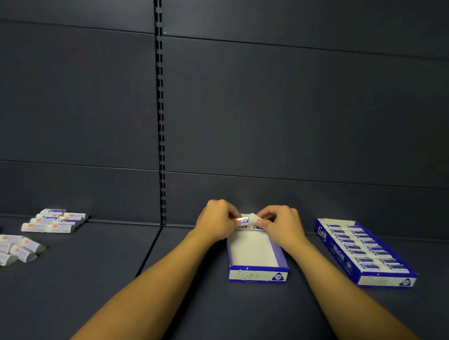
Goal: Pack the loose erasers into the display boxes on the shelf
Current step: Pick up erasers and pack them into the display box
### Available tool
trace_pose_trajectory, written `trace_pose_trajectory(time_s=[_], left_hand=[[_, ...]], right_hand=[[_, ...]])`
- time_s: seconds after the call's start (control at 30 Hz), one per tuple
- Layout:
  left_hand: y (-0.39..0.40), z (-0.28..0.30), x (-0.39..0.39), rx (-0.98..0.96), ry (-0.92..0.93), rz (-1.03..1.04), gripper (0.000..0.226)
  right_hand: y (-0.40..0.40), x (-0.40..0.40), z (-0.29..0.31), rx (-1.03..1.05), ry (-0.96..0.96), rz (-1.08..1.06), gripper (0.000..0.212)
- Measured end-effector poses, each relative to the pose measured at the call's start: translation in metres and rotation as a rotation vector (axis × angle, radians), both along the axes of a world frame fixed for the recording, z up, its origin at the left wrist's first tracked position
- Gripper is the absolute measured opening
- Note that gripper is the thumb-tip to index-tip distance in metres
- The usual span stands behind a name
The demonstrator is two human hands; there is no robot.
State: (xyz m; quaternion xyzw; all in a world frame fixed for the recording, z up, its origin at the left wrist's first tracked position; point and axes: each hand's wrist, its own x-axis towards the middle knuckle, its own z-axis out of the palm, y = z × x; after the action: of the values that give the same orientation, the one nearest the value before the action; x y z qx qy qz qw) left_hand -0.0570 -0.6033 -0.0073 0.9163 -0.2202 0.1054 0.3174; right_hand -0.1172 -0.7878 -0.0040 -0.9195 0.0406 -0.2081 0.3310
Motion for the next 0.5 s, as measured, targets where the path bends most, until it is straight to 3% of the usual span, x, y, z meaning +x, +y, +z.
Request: trace_pose_trajectory(time_s=[0.27,0.5], left_hand=[[-0.006,-0.011,0.011,0.011,0.011,0.023,0.012],[-0.017,-0.006,0.017,0.195,-0.001,0.091,0.013]], right_hand=[[-0.008,0.01,-0.013,0.069,-0.039,0.044,0.006],[-0.012,0.016,-0.012,0.004,0.015,0.029,0.013]])
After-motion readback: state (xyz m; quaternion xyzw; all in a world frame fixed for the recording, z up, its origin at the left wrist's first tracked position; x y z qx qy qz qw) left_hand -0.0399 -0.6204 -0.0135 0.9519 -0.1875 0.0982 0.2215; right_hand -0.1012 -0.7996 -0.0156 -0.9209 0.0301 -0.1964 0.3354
